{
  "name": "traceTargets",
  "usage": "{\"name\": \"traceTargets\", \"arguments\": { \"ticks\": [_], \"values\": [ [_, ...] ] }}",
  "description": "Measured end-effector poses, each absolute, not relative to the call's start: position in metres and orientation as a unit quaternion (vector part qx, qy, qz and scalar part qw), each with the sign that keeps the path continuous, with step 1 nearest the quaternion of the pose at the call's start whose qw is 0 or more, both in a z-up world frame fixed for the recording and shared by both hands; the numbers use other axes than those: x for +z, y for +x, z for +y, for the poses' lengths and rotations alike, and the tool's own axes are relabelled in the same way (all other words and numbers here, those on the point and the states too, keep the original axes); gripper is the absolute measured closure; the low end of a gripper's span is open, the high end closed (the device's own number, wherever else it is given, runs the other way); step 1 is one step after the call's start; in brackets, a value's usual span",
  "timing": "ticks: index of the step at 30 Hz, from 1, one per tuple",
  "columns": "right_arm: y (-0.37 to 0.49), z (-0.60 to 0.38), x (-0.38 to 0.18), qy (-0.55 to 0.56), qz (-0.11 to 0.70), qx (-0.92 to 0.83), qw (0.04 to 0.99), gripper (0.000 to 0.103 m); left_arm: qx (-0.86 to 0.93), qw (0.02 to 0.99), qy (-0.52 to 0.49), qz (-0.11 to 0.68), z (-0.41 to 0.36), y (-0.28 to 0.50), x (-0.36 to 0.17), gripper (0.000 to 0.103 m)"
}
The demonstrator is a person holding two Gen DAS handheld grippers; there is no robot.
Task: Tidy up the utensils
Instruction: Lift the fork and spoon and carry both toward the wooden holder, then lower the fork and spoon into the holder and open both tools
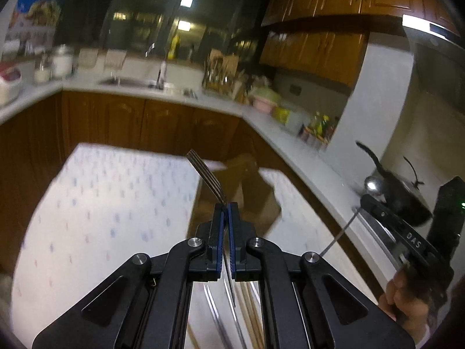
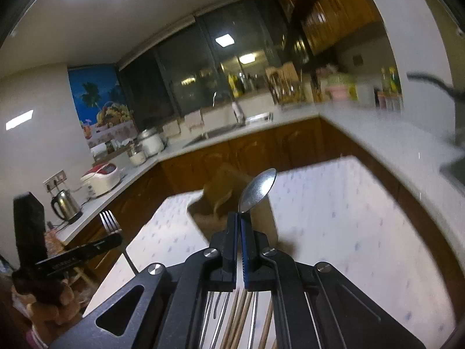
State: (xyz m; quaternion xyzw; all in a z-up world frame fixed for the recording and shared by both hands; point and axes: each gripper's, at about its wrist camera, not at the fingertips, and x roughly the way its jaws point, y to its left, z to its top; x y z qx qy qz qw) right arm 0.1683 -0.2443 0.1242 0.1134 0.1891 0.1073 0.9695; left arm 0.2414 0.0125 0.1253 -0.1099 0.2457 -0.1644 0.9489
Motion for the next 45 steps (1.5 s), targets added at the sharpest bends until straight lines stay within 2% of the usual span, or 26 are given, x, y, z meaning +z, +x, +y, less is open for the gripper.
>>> {"name": "traceTargets", "arguments": {
  "ticks": [7,14,23,28,40,43,45],
  "values": [
    [0.231,-0.235,0.159,0.084,0.127,0.087,0.984,0.101,-0.14,0.964,-0.108,0.196,-0.002,0.318,0.151,0.101],
    [0.28,-0.218,0.129,0.047,0.138,0.078,0.986,0.101,-0.127,0.96,-0.116,0.221,-0.015,0.369,0.107,0.101],
    [0.301,-0.214,0.067,0.046,0.214,0.09,0.972,0.101,-0.131,0.951,-0.085,0.267,-0.032,0.378,0.052,0.101],
    [0.305,-0.215,0.062,0.05,0.229,0.096,0.967,0.101,-0.129,0.947,-0.086,0.283,-0.033,0.377,0.039,0.101],
    [0.313,-0.221,0.062,0.07,0.238,0.101,0.964,0.101,-0.13,0.943,-0.091,0.293,-0.034,0.382,0.044,0.1],
    [0.313,-0.226,0.064,0.084,0.239,0.104,0.962,0.096,-0.142,0.938,-0.106,0.298,-0.029,0.38,0.05,0.091],
    [0.311,-0.23,0.067,0.096,0.239,0.105,0.961,0.095,-0.142,0.94,-0.113,0.291,-0.024,0.373,0.058,0.074]
  ]
}}
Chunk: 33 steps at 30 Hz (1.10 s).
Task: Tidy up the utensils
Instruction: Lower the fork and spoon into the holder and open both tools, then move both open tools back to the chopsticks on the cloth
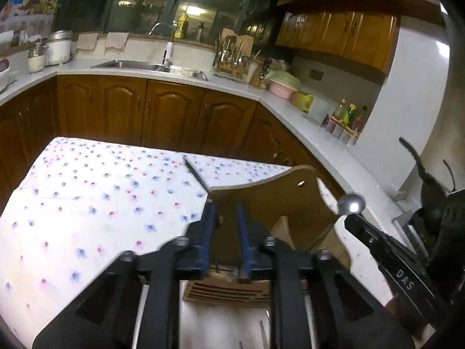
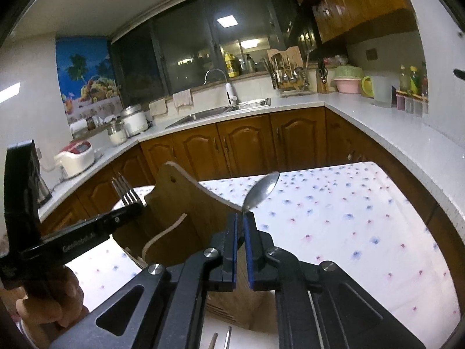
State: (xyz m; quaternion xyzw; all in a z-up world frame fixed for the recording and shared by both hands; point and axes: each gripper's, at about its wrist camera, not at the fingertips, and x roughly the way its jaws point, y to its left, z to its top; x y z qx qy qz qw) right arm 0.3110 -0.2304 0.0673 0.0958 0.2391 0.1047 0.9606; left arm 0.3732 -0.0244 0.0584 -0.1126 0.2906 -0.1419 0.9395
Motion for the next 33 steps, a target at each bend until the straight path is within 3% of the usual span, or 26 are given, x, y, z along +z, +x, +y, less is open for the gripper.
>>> {"name": "traceTargets", "arguments": {
  "ticks": [3,5,8,9,11,14,33],
  "values": [
    [0.304,-0.241,0.075,0.113,0.232,0.101,0.961,0.086,-0.138,0.944,-0.119,0.275,-0.018,0.36,0.07,0.055],
    [0.298,-0.247,0.079,0.125,0.227,0.099,0.961,0.067,-0.137,0.946,-0.125,0.266,-0.011,0.347,0.078,0.048],
    [0.283,-0.259,0.086,0.147,0.215,0.094,0.961,0.053,-0.121,0.949,-0.127,0.261,-0.003,0.327,0.083,0.025],
    [0.276,-0.262,0.088,0.156,0.211,0.096,0.96,0.049,-0.115,0.951,-0.129,0.258,0.0,0.319,0.083,0.023],
    [0.261,-0.27,0.091,0.17,0.202,0.095,0.96,0.023,-0.106,0.951,-0.132,0.257,0.007,0.303,0.082,0.019],
    [0.235,-0.277,0.093,0.186,0.187,0.091,0.96,0.009,-0.094,0.95,-0.143,0.262,0.017,0.278,0.075,0.016],
    [0.125,-0.269,0.04,0.19,0.253,0.074,0.946,0.007,-0.055,0.925,-0.17,0.335,0.047,0.176,0.011,0.016]
  ]
}}
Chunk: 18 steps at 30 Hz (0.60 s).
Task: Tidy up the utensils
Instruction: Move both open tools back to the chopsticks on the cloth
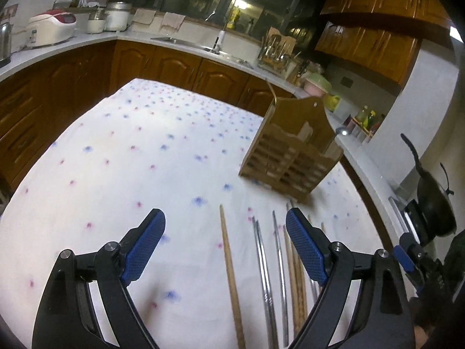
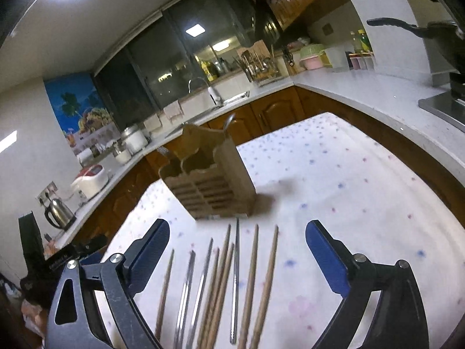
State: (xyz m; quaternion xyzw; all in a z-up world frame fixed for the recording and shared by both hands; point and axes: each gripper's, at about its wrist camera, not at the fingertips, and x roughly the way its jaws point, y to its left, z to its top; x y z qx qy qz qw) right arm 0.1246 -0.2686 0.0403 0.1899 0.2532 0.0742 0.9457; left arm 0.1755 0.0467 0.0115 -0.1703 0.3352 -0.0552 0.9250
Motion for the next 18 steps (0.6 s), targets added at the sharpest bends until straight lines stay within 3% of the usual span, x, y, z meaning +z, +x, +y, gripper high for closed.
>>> {"name": "traceTargets", "arguments": {
  "ticks": [18],
  "values": [
    [0.12,-0.255,0.02,0.168,0.284,0.077,0.941,0.008,-0.04,0.917,-0.122,0.378,0.035,0.182,-0.007,0.016]
  ]
}}
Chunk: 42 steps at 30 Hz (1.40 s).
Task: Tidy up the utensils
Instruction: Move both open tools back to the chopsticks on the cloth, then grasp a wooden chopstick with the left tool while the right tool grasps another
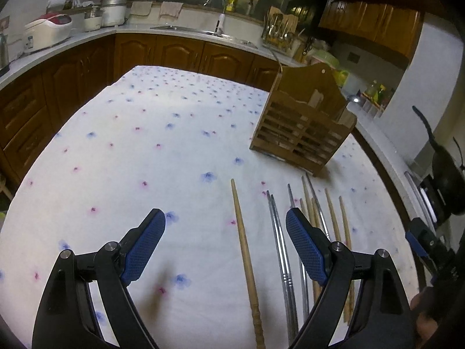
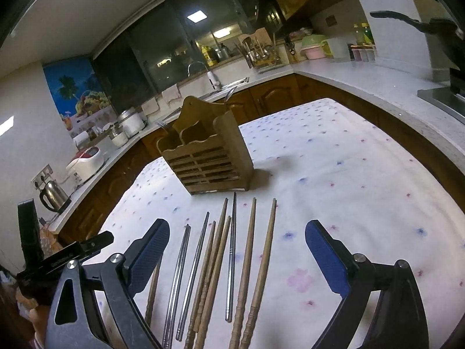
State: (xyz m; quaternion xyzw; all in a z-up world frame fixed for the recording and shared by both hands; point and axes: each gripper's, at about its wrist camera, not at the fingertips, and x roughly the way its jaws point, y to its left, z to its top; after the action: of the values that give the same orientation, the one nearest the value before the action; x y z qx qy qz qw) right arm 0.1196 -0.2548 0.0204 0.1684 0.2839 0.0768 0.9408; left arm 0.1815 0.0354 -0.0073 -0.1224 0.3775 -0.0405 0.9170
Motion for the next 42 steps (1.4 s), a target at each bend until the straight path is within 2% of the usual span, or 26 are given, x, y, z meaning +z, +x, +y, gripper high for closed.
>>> {"name": "traceTargets", "arguments": {
  "ticks": [9,12,16,20,24,26,28,30,38,40,42],
  "values": [
    [0.132,-0.257,0.014,0.172,0.297,0.076,0.936,0.01,-0.04,0.907,-0.116,0.402,0.03,0.196,-0.021,0.016],
    [0.14,-0.255,0.01,0.171,0.307,0.079,0.933,0.015,-0.04,0.902,-0.11,0.415,0.024,0.205,-0.028,0.016],
    [0.156,-0.249,0.004,0.161,0.321,0.083,0.93,0.032,-0.04,0.893,-0.098,0.437,0.015,0.221,-0.039,0.018],
    [0.18,-0.241,-0.006,0.146,0.346,0.087,0.923,0.044,-0.046,0.881,-0.09,0.461,0.008,0.24,-0.051,0.034],
    [0.204,-0.235,-0.018,0.131,0.373,0.088,0.915,0.05,-0.055,0.871,-0.092,0.48,0.007,0.256,-0.061,0.05],
    [0.216,-0.233,-0.024,0.124,0.384,0.086,0.911,0.056,-0.055,0.87,-0.093,0.481,0.007,0.262,-0.062,0.05],
    [0.223,-0.233,-0.028,0.121,0.392,0.086,0.908,0.057,-0.057,0.871,-0.09,0.48,0.006,0.266,-0.062,0.051],
    [0.231,-0.233,-0.033,0.116,0.398,0.083,0.906,0.059,-0.06,0.87,-0.086,0.482,0.005,0.269,-0.063,0.058],
    [0.254,-0.22,-0.052,0.057,0.427,0.066,0.9,0.067,-0.065,0.879,-0.027,0.471,-0.016,0.274,-0.065,0.062],
    [0.253,-0.207,-0.053,0.009,0.426,0.058,0.903,0.068,-0.067,0.882,-0.007,0.466,-0.023,0.273,-0.066,0.073],
    [0.251,-0.198,-0.054,-0.024,0.424,0.049,0.904,0.073,-0.069,0.885,0.005,0.461,-0.026,0.273,-0.065,0.089]
  ]
}}
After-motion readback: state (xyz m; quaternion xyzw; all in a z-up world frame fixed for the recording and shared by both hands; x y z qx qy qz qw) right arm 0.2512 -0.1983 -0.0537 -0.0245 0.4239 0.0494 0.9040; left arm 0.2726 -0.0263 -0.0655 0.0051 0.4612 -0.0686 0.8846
